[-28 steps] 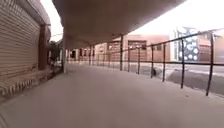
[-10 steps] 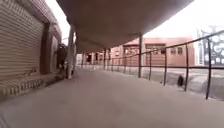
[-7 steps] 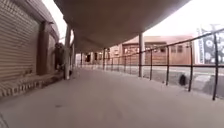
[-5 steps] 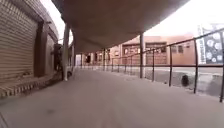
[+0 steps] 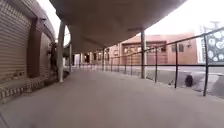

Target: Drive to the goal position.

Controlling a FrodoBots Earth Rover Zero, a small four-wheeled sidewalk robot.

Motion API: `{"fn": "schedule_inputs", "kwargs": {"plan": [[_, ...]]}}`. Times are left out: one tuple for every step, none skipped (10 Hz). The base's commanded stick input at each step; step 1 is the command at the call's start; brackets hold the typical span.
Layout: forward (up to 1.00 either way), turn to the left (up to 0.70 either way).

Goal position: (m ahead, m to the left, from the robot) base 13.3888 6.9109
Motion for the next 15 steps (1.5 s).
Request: {"fn": "schedule_inputs", "kwargs": {"plan": [[0.70,0.35],[0.70,0.35],[0.70,0.35],[0.70,0.32],[0.70,0.16],[0.70,0.03],[0.70,0.01],[0.70,0.00],[0.70,0.00],[0.70,0.00],[0.70,0.00],[0.70,0.00],[0.70,0.00],[0.70,0.00],[0.70,0.00]]}}
